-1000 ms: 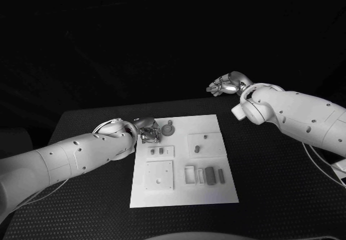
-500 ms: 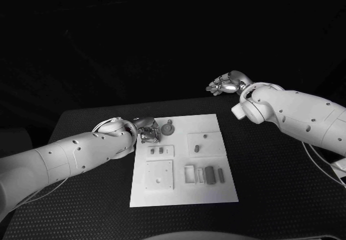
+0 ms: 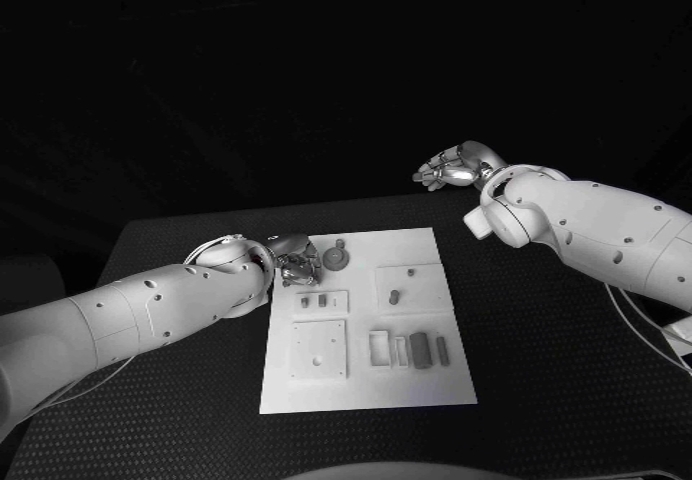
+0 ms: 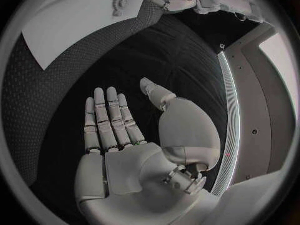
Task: Assemble the parts on the task board
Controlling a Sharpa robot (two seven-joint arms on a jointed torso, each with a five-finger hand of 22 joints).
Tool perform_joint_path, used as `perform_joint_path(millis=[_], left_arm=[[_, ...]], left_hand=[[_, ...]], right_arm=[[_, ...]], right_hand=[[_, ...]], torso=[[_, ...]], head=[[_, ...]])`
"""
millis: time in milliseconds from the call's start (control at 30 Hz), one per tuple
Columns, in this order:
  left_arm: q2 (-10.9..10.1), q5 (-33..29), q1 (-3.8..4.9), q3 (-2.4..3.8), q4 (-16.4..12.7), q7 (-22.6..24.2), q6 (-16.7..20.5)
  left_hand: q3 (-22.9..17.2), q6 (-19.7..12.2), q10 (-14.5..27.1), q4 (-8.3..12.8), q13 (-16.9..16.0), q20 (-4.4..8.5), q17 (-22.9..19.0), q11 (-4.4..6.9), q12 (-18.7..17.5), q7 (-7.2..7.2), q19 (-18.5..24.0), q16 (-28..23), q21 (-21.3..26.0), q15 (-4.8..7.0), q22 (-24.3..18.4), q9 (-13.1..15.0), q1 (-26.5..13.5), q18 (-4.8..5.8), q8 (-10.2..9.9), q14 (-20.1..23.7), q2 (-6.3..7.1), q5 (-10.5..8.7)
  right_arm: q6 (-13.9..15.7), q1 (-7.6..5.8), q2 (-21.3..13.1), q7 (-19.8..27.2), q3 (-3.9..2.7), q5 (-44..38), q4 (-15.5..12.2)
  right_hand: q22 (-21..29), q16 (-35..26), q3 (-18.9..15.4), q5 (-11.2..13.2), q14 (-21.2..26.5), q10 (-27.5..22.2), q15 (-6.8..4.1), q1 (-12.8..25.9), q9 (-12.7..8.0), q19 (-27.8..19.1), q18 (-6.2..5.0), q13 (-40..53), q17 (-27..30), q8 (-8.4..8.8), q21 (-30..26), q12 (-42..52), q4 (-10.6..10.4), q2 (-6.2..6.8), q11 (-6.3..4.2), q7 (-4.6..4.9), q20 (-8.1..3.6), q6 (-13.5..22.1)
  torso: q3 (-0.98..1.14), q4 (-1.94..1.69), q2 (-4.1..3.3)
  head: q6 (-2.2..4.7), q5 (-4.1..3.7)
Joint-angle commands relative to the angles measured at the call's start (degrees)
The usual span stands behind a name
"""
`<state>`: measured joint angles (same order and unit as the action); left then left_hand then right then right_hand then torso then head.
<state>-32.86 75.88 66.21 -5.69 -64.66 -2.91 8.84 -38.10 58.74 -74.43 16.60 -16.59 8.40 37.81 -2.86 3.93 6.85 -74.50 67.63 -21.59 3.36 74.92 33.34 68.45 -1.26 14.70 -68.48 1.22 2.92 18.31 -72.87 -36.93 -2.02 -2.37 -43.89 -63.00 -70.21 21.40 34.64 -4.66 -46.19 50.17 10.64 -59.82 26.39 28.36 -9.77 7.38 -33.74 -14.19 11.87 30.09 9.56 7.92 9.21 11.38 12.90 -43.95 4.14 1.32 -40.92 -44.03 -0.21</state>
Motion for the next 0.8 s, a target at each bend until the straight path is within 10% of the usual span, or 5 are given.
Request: perform_joint_path(millis=[33,800], left_arm=[[-0.19,0.66,-0.46,-0.34,0.05,-0.98,-2.74],[-0.57,0.67,-0.51,-0.36,-0.41,-0.98,-3.56]], left_hand=[[-0.20,0.59,-0.45,-0.06,-0.08,0.49,0.07,-0.01,0.38,0.04,-0.02,0.24,-0.27,0.19,1.28,0.11,0.01,-4.21,0.24,-0.08,-0.81,0.17],[-0.20,0.73,-0.67,-0.05,-0.21,0.58,0.10,0.07,0.41,-0.04,-0.06,0.34,-0.29,0.27,1.28,0.16,0.01,-4.15,0.35,-0.09,-0.85,0.17]], right_arm=[[-0.63,0.02,-0.03,0.67,-0.01,-0.05,-0.09],[-0.68,0.02,-0.01,0.68,-0.01,-0.05,-0.07]], right_hand=[[-0.10,-0.35,-0.26,0.11,0.45,-0.21,-0.15,0.23,-0.10,0.03,0.80,-0.09,-0.09,-0.27,-0.33,0.25,0.00,0.08,0.23,1.30,-0.23,0.34],[-0.22,-0.39,-0.26,0.11,0.48,-0.22,-0.13,0.22,-0.14,0.05,0.81,-0.15,-0.12,-0.30,-0.45,0.28,0.01,0.09,0.23,1.31,-0.24,0.35]], torso=[[0.01,0.00,0.01],[0.02,0.00,0.00]], head=[[-0.02,0.00],[-0.26,0.02]])
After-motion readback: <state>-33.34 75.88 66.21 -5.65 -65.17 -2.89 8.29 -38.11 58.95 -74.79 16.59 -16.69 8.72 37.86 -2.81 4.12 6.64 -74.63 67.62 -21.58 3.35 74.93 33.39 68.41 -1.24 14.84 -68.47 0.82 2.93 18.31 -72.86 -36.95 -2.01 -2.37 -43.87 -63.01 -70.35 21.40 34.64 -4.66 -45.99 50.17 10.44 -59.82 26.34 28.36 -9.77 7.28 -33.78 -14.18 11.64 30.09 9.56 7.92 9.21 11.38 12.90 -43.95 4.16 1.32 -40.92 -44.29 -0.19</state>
